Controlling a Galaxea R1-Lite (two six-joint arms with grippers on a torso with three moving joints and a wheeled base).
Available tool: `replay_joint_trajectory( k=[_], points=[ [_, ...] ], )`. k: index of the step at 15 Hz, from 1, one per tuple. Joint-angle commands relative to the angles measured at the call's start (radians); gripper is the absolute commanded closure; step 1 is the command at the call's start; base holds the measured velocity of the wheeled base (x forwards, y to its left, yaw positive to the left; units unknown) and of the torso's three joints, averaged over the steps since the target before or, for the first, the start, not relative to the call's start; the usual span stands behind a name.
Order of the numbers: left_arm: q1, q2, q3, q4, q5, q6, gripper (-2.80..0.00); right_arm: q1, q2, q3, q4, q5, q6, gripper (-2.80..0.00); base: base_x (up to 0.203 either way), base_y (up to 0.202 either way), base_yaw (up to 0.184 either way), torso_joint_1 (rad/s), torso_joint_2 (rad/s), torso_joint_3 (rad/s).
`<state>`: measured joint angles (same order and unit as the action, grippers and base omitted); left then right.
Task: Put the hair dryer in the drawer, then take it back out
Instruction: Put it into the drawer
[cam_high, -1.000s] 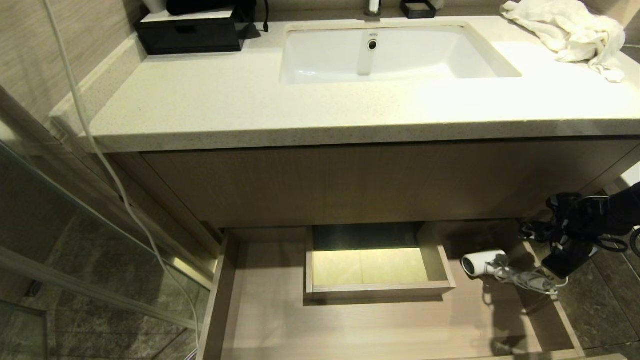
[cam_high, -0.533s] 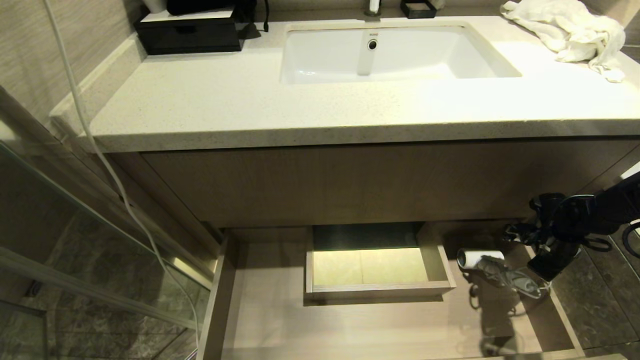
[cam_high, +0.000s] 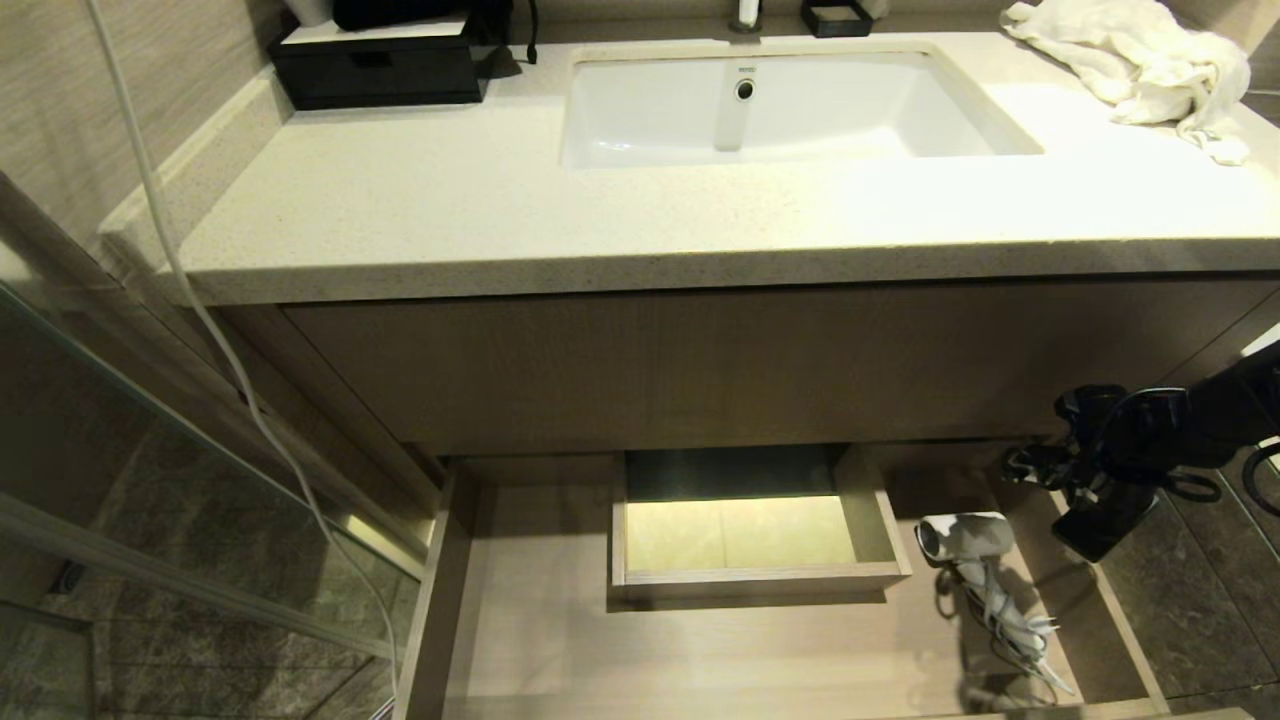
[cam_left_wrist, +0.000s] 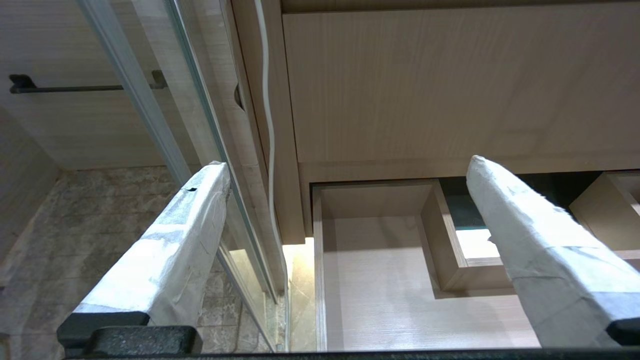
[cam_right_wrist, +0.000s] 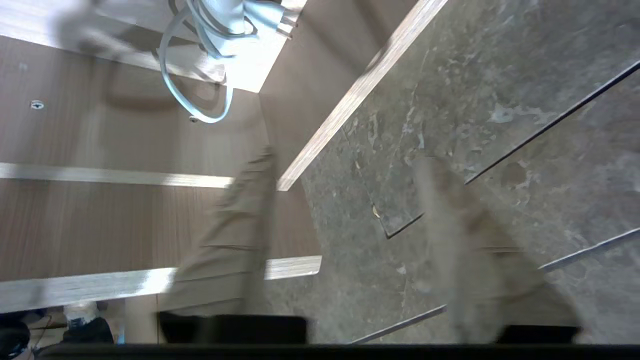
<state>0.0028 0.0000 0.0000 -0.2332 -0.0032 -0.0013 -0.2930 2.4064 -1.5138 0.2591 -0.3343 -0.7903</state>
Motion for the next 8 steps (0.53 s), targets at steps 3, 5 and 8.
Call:
replay_joint_trajectory(
  k=[3, 5, 8],
  points=[
    [0.000, 0.000, 0.040, -0.002, 0.000, 0.000, -2.80, 0.000, -0.035, 0.016, 0.003, -0.001, -0.009, -2.80, 0.000, 0.000, 0.000, 0.000, 0.00, 0.000],
    [0.000, 0.000, 0.040, -0.002, 0.000, 0.000, -2.80, 0.000, -0.073, 0.035, 0.012, 0.003, -0.008, -2.80, 0.000, 0.000, 0.000, 0.000, 0.00, 0.000],
    [0.000, 0.000, 0.040, -0.002, 0.000, 0.000, -2.80, 0.000, -0.136, 0.077, 0.018, 0.009, -0.008, -2.80, 0.000, 0.000, 0.000, 0.000, 0.00, 0.000]
  ],
)
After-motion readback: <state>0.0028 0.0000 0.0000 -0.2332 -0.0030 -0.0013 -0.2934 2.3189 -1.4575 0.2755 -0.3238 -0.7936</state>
